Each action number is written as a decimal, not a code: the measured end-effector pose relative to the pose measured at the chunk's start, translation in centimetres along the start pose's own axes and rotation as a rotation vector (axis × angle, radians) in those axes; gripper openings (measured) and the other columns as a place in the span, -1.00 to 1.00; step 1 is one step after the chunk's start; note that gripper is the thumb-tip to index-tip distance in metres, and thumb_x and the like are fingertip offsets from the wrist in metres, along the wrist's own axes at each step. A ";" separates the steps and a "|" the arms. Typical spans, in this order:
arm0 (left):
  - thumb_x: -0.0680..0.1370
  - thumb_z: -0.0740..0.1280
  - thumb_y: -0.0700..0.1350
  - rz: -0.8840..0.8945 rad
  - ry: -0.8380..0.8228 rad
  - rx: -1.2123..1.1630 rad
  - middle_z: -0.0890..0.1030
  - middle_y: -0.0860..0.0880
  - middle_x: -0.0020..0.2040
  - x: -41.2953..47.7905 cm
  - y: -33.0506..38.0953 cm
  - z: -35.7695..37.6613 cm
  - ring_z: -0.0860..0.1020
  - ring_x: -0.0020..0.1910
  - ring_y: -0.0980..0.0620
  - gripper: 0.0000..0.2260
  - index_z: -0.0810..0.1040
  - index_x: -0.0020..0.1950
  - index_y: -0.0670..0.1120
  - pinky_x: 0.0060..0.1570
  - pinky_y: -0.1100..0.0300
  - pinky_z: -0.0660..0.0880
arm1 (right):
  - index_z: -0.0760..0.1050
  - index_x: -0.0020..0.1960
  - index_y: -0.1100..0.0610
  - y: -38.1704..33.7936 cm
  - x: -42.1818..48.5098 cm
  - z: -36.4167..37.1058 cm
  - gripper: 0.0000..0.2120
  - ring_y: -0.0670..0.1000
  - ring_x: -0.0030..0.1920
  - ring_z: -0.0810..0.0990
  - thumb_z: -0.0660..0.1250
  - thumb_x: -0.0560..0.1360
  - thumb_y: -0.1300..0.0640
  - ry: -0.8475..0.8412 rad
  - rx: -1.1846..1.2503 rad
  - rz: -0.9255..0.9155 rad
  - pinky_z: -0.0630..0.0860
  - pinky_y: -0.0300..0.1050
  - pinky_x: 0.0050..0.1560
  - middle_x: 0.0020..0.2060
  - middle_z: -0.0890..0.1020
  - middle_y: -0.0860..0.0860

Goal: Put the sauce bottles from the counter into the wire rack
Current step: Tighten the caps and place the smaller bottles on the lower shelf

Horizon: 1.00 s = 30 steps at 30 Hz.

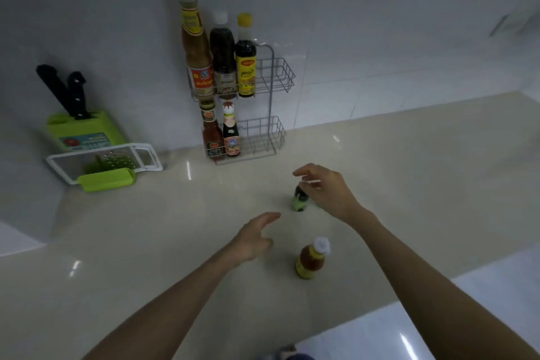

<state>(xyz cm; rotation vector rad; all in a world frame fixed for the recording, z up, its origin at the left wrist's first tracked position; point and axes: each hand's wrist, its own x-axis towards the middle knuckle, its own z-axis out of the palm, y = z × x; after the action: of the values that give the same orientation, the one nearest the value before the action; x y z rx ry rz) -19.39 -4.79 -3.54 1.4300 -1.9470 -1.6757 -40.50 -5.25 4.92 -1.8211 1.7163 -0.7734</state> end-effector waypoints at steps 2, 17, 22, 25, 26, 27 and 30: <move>0.42 0.33 -0.31 0.007 -0.100 0.053 0.28 0.11 0.49 -0.9 -0.1 2.8 0.23 0.48 0.10 -0.30 0.25 0.49 0.12 0.33 0.24 0.27 | 0.60 0.09 0.11 1.3 -2.7 -0.1 -0.76 -0.08 -0.03 0.61 0.31 0.50 0.32 0.019 -0.069 0.007 0.48 -0.41 0.03 0.01 0.65 -0.04; 0.38 0.52 -0.17 0.129 0.165 -0.038 0.56 0.13 0.14 -1.7 1.1 11.3 0.52 0.14 0.17 -0.44 0.37 0.23 0.21 0.03 0.58 0.37 | 0.33 0.46 0.12 13.2 -10.1 6.5 -0.44 0.25 0.41 0.34 0.18 0.49 0.40 -0.375 -0.380 0.057 0.33 0.08 0.39 0.48 0.30 0.19; 0.35 0.54 -0.13 0.138 0.228 -0.031 0.59 0.28 0.05 -1.7 1.2 11.8 0.53 0.01 0.45 -0.39 0.35 0.15 0.42 0.06 0.51 0.41 | 0.44 0.31 0.16 15.7 -11.2 7.7 -0.64 0.22 0.23 0.43 0.18 0.54 0.32 -0.338 -0.577 -0.081 0.44 0.04 0.18 0.34 0.46 0.16; 0.32 0.55 -0.15 0.141 0.275 -0.038 0.59 0.27 0.02 -1.6 1.1 11.8 0.52 0.01 0.47 -0.40 0.38 0.13 0.40 0.05 0.51 0.42 | 0.48 0.17 0.22 14.9 -10.6 6.4 -0.77 0.22 0.07 0.53 0.22 0.53 0.25 -0.258 -0.516 -0.064 0.43 0.01 0.04 0.09 0.55 0.19; 0.31 0.55 -0.16 0.138 0.284 -0.041 0.60 0.24 0.02 -1.6 1.1 11.9 0.53 0.02 0.42 -0.43 0.41 0.11 0.36 0.04 0.48 0.42 | 0.49 0.13 0.21 14.2 -10.3 5.9 -0.79 0.20 0.00 0.56 0.28 0.50 0.23 -0.170 -0.355 0.022 0.46 -0.01 -0.01 0.02 0.57 0.16; 0.30 0.54 -0.15 0.138 0.294 -0.040 0.62 0.18 0.01 -1.7 1.2 12.0 0.55 0.02 0.33 -0.48 0.46 0.08 0.31 0.04 0.42 0.44 | 0.50 0.07 0.20 13.1 -9.9 5.2 -0.81 0.15 -0.07 0.59 0.34 0.46 0.22 -0.032 -0.166 0.113 0.50 -0.03 -0.06 -0.06 0.59 0.12; 0.24 0.50 -0.08 0.121 0.338 -0.076 0.60 -0.02 -0.06 -1.6 1.6 12.1 0.56 -0.08 0.07 -0.67 0.51 -0.06 0.12 -0.08 0.24 0.44 | 0.56 0.01 0.14 8.2 -8.5 2.5 -0.88 0.08 -0.12 0.68 0.35 0.48 0.25 0.262 0.488 0.264 0.62 -0.12 -0.05 -0.19 0.65 0.02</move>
<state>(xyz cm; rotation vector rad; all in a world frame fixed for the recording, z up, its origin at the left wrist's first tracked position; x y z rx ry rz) -27.64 4.09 -5.59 1.4274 -1.7287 -1.3393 -44.78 2.71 -3.08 -1.1820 1.6876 -1.2274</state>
